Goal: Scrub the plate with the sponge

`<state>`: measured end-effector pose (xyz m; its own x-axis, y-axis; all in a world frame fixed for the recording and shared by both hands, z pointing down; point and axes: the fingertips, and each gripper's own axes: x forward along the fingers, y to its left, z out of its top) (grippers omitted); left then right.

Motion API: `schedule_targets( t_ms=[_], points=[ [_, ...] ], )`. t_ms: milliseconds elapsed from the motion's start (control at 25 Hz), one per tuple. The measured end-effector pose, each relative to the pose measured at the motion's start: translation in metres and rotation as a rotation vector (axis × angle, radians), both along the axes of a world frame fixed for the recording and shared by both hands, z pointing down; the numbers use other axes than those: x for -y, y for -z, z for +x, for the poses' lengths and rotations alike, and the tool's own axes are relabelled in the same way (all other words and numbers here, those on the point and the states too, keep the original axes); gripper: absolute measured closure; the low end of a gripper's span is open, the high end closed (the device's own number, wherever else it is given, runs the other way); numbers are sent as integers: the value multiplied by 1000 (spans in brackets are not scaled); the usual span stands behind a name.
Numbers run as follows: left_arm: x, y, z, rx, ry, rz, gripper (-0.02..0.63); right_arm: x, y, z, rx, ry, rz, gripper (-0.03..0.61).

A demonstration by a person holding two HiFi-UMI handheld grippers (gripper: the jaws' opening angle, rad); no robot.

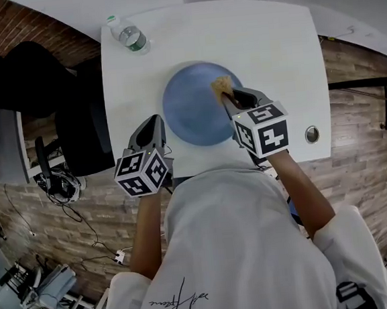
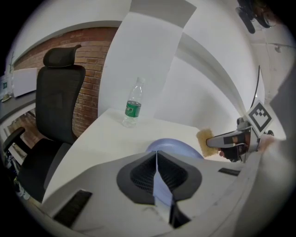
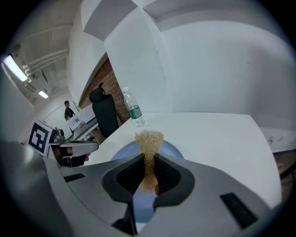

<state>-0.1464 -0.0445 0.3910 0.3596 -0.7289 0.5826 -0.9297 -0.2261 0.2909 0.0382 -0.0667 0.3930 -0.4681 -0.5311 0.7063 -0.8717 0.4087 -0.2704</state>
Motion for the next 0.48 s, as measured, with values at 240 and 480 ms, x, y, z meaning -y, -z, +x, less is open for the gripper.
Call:
schedule_targets(
  t_ms=[240, 480],
  points=[
    [8, -26, 0, 12, -23, -62, 589, 6, -20, 2, -43, -38, -53, 532],
    [13, -48, 4, 56, -75, -119, 572, 14, -39, 6, -86, -77, -92, 532]
  ],
)
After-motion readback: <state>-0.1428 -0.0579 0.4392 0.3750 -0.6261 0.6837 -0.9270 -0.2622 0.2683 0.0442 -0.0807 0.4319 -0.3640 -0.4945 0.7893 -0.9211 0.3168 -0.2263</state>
